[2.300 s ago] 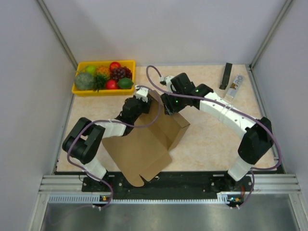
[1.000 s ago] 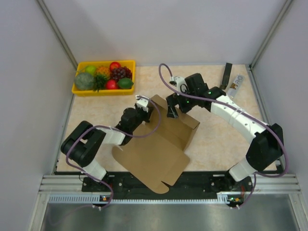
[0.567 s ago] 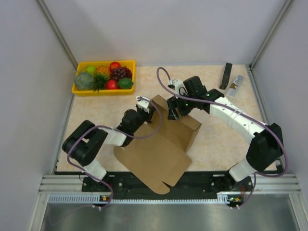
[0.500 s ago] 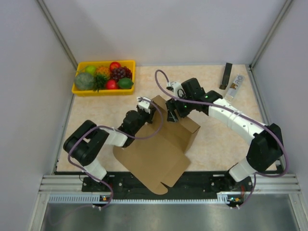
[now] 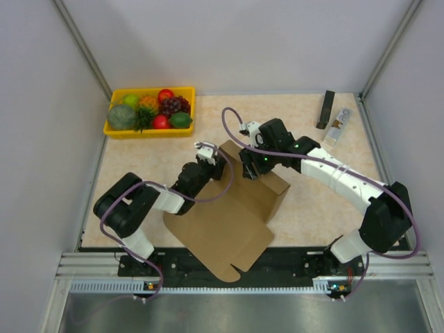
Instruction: Fold the paper box
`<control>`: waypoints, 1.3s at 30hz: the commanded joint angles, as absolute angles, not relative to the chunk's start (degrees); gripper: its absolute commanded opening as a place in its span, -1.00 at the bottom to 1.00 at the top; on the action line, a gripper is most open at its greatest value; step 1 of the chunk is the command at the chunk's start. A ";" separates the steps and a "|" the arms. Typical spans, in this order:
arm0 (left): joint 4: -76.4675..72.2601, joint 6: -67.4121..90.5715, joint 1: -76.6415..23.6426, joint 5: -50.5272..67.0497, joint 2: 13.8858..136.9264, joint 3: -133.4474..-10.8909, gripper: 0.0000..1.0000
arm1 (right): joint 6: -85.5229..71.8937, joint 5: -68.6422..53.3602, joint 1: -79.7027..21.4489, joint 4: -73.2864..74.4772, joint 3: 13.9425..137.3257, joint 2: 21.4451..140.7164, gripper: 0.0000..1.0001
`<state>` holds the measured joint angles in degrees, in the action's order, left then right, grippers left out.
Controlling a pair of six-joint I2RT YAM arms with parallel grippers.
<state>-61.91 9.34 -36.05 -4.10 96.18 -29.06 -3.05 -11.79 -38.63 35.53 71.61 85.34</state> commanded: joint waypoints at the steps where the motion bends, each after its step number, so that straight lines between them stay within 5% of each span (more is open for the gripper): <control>1: -61.71 8.27 -35.77 -3.52 94.92 -28.48 -0.39 | -3.25 -12.13 -39.46 34.01 72.16 83.14 0.28; 3: -59.08 7.74 -35.86 -3.51 94.92 -29.61 -0.48 | -3.51 -12.30 -39.46 34.01 72.42 83.32 0.27; 4: -57.67 7.73 -36.03 -5.17 94.83 -30.32 -0.79 | -3.69 -13.00 -39.46 34.01 72.51 83.32 0.27; 6: -50.65 7.47 -37.96 -15.48 95.45 -33.47 -0.97 | -4.74 -14.23 -39.55 33.67 72.60 83.41 0.26; 19: -59.94 2.99 -45.35 -37.01 99.84 -32.61 -1.00 | -13.10 -18.90 -41.13 28.74 69.08 81.47 0.11; 27: -56.34 8.61 -44.56 -25.24 90.80 -26.20 0.29 | -10.64 -15.65 -40.70 28.92 69.70 82.35 0.14; 32: -50.64 10.28 -43.24 -18.29 82.80 -23.47 0.53 | -9.58 -15.12 -39.90 29.09 69.87 82.97 0.15; 39: -42.46 15.45 -42.89 -12.58 69.37 -18.91 0.59 | -8.70 -15.99 -39.20 29.27 70.22 83.05 0.17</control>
